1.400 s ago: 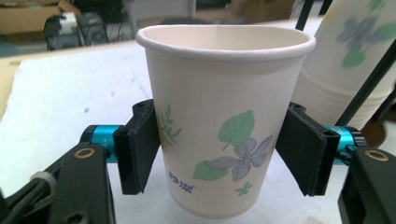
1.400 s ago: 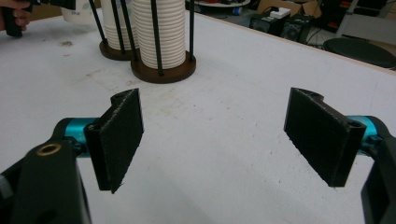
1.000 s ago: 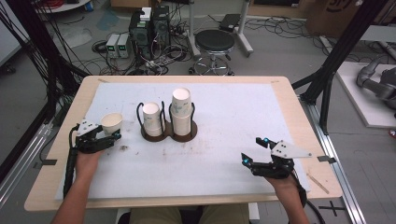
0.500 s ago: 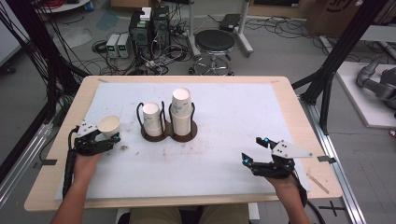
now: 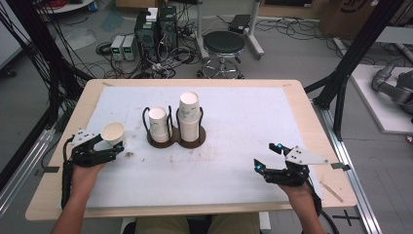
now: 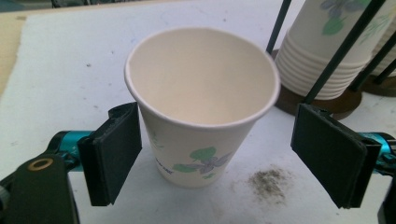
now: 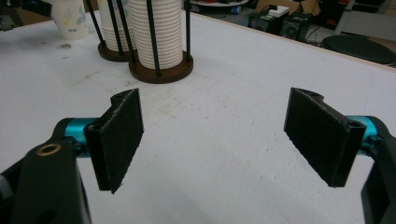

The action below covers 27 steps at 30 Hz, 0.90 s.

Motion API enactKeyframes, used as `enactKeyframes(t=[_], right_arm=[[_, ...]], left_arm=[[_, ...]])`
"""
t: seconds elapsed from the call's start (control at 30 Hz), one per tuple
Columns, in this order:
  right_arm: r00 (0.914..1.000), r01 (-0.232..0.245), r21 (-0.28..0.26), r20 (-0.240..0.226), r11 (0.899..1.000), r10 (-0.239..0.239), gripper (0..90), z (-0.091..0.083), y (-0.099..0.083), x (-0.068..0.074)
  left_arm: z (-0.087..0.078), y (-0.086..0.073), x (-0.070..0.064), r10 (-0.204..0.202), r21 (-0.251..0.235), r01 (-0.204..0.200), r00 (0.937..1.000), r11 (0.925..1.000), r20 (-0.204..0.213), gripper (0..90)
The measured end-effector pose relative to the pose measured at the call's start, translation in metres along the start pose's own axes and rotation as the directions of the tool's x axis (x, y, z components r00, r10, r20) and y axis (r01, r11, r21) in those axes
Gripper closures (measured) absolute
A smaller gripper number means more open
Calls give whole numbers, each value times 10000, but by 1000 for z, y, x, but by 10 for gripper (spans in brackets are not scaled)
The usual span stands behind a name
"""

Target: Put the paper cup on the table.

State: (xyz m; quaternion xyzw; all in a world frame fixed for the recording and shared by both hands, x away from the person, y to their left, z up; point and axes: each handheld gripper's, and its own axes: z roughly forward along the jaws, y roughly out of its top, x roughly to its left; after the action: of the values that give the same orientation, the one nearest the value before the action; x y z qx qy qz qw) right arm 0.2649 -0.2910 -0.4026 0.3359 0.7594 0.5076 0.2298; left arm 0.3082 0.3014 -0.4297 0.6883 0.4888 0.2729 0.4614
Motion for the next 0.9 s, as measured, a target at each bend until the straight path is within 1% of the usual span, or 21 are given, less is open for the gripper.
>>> enactKeyframes(t=[0.03,0.13,0.2,0.23,0.27,0.33,0.37,0.4,0.43,0.5,0.53,0.57,0.6,0.63,0.67,0.7,0.77,0.83,0.9], right_arm=[[10000,1,27,18,10000,-1,204,0,0,0],[10000,56,11,39,10000,-56,204,0,0,-1],[10000,50,9,69,10000,-50,204,-1,0,-1],[10000,50,9,69,10000,-50,204,-1,0,-1],[10000,26,17,85,10000,-26,204,-1,0,-1],[9999,-14,74,106,10000,14,204,-2,0,-1],[9999,-14,74,106,10000,14,204,-2,0,-1],[9999,-3,86,152,10000,2,204,-2,0,-1],[9999,11,90,157,10000,-12,204,-2,-1,-2],[9998,7,169,219,9999,-10,204,-3,-1,-2],[9997,59,195,239,9998,-64,204,-3,-1,-2],[9997,67,211,247,9998,-72,204,-3,-2,-2],[9996,46,208,290,9998,-52,204,-4,-2,-3],[9995,41,202,317,9998,-47,204,-4,-2,-3],[9994,24,179,335,9998,-30,204,-4,-2,-4],[9993,-9,199,369,9998,2,204,-5,-2,-4],[9990,-57,207,442,9998,47,204,-5,-2,-5],[9989,-125,223,461,9997,115,204,-6,-3,-7],[9986,-165,256,502,9995,152,204,-7,-3,-8]], left_arm=[[-3,1,0,-14,-130,14,10000,9999,33,163],[-13,3,0,-3,-661,0,10000,9978,-51,163],[-19,7,-2,76,-1094,-88,9999,9940,-107,163],[-22,8,-3,175,-1263,-196,9997,9918,-175,163],[-25,10,-5,213,-1475,-241,9996,9888,-202,163],[-30,14,-8,275,-1896,-284,9996,9814,-78,161],[-32,16,-11,326,-2133,-300,9994,9765,88,161],[-33,17,-13,407,-2329,-318,9986,9720,336,161],[-34,18,-16,412,-2520,-218,9966,9675,719,161],[-34,18,-21,517,-2793,-93,9881,9602,1447,161],[-34,18,-25,678,-2944,-121,9814,9556,1797,161],[-33,17,-28,881,-3068,-224,9754,9515,2022,161],[-32,17,-32,988,-3124,-264,9709,9496,2180,161],[-30,17,-36,1042,-3170,-214,9635,9482,2466,158],[-29,17,-40,1138,-3194,-217,9554,9474,2726,157],[-28,17,-44,1210,-3230,-224,9498,9461,2886,157],[-25,17,-50,1316,-3190,-236,9377,9475,3216,157],[-23,17,-56,1346,-3149,-203,9286,9489,3459,157],[-22,16,-61,1424,-3072,-281,9234,9512,3564,157]])
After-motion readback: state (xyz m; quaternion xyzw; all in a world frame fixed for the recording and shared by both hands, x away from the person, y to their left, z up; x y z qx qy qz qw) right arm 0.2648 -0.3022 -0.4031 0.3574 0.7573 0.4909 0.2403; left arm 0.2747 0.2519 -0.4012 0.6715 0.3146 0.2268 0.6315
